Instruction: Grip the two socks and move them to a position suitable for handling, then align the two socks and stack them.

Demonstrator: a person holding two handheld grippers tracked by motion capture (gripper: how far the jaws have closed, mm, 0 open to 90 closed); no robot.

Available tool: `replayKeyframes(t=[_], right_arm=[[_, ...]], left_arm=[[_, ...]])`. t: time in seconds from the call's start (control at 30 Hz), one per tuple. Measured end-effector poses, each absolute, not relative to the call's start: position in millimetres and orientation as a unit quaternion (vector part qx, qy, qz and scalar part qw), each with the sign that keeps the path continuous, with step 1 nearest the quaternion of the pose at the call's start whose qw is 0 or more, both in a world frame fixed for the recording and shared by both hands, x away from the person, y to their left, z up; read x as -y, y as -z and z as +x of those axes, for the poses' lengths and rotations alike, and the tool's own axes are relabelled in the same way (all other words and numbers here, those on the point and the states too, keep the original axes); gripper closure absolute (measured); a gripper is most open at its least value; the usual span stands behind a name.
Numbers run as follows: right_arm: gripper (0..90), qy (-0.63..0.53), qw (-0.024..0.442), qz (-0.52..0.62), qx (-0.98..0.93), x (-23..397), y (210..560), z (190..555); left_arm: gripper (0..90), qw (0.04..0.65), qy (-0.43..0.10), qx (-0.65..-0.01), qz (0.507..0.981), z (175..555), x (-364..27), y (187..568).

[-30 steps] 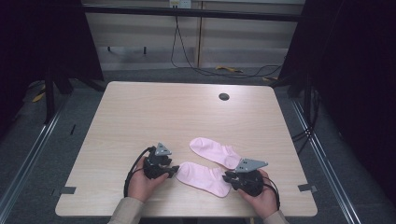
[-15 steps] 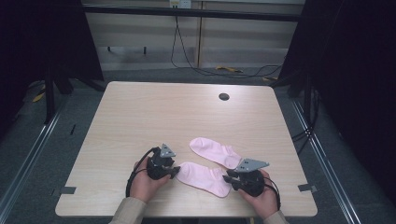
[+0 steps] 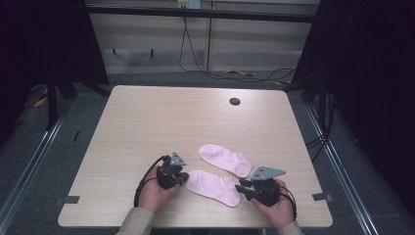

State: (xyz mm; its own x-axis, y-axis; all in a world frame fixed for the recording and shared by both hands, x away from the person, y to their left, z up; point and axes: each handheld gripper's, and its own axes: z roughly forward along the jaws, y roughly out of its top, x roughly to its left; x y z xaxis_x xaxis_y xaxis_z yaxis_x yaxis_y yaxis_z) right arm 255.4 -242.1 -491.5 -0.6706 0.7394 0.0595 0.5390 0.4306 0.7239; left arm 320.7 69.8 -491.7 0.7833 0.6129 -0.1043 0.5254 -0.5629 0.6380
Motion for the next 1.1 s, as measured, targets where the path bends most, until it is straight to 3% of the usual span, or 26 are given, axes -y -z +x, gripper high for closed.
replayKeyframes(t=[0.23,0.47,0.87,1.1], right_arm=[[71.6,-0.369,0.120,0.399,-0.831,244,494,257],[81.4,-0.370,0.103,0.405,-0.830,242,494,258],[85.5,-0.387,0.106,0.411,-0.819,246,489,257],[85.9,-0.400,0.105,0.408,-0.814,246,484,256]], left_arm=[[90.0,0.340,-0.062,-0.338,0.876,320,-71,492],[90.0,0.343,-0.065,-0.346,0.871,319,-70,493],[90.0,0.341,-0.055,-0.336,0.876,318,-69,489],[90.0,0.370,-0.050,-0.339,0.864,319,-73,476]])
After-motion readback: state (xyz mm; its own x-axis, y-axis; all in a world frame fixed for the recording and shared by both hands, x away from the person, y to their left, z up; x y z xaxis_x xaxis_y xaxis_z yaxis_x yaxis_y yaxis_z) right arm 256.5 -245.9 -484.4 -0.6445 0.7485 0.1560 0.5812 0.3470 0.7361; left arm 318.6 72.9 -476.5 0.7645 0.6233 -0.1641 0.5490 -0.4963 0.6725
